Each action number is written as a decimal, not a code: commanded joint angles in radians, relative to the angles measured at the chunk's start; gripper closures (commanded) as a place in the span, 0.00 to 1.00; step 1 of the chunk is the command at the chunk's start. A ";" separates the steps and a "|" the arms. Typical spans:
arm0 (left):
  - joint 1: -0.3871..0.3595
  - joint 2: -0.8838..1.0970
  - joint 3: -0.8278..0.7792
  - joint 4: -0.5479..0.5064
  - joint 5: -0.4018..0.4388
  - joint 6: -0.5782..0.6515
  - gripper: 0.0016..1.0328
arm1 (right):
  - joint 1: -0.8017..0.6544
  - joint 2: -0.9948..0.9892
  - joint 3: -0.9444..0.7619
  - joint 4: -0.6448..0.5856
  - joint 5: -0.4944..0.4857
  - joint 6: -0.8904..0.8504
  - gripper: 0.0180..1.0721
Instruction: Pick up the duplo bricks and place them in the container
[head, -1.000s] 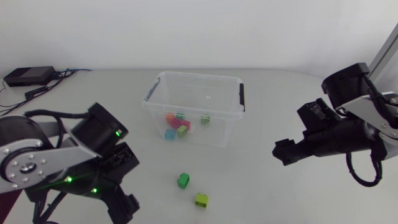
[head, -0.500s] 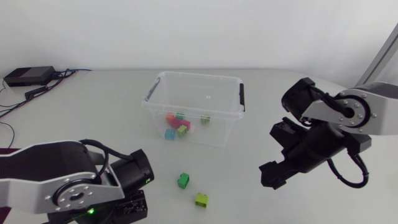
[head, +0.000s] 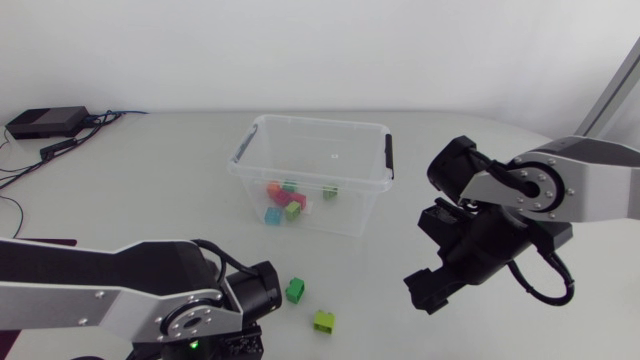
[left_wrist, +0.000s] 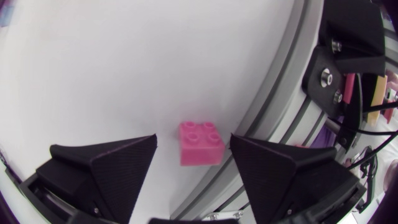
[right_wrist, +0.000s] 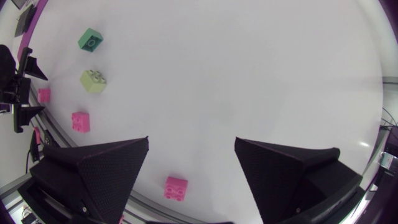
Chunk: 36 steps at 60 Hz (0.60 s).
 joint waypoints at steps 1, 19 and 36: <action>0.030 0.018 -0.009 0.027 0.006 -0.018 0.62 | 0.026 0.040 -0.015 -0.043 0.007 0.033 0.05; 0.160 -0.062 0.062 0.022 -0.024 -0.011 0.80 | 0.087 0.195 -0.016 -0.185 -0.016 -0.001 0.09; 0.248 -0.157 0.260 -0.002 -0.051 -0.032 0.81 | 0.087 0.328 0.011 -0.249 0.057 -0.001 0.18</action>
